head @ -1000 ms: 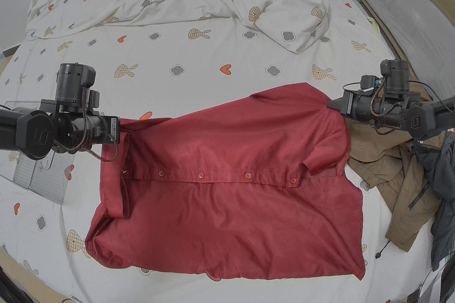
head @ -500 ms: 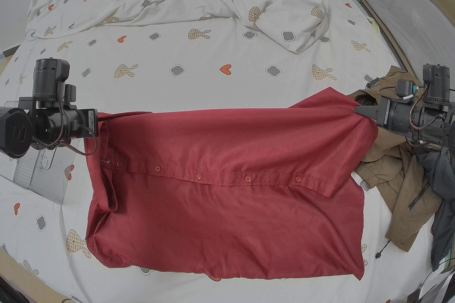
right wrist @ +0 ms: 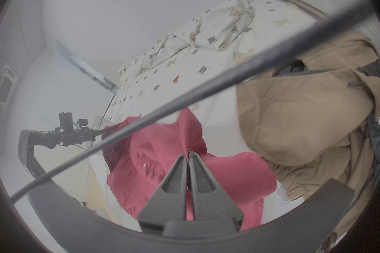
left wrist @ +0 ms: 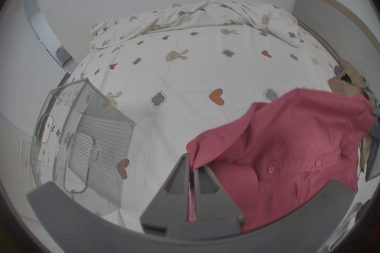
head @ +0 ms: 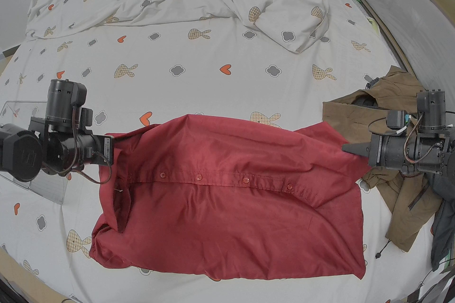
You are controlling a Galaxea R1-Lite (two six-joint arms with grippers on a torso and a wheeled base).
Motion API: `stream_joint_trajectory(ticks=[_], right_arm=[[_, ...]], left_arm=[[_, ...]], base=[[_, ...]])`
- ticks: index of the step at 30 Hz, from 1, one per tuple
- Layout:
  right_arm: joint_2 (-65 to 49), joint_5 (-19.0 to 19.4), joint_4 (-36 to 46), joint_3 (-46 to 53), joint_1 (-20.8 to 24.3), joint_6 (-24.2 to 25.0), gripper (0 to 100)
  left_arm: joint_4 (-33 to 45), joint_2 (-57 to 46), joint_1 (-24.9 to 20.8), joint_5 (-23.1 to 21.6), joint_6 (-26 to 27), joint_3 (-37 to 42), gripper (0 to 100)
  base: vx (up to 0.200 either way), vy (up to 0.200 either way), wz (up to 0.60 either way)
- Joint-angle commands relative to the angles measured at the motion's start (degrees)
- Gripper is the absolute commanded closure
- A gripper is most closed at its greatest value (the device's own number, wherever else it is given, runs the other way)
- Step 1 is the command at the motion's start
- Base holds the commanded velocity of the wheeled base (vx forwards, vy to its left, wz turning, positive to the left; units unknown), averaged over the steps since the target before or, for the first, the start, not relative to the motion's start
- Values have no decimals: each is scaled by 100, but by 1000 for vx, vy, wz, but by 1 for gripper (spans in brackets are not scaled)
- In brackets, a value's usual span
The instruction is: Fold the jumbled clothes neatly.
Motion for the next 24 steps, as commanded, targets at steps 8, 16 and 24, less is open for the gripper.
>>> stream_joint_trajectory(ticks=[8,16,24], right_arm=[[-1604,8,36,1161,-64,45,100],[-2764,-10,150,1970,-178,71,100],[-3001,43,484,2638,-143,71,100]], left_arm=[[-107,-1446,-121,95,-22,1134,100],[-37,-2545,-77,95,-4,2004,100],[192,-2730,63,95,-22,2479,100]], base=[[0,0,0],[0,0,0],[0,0,0]])
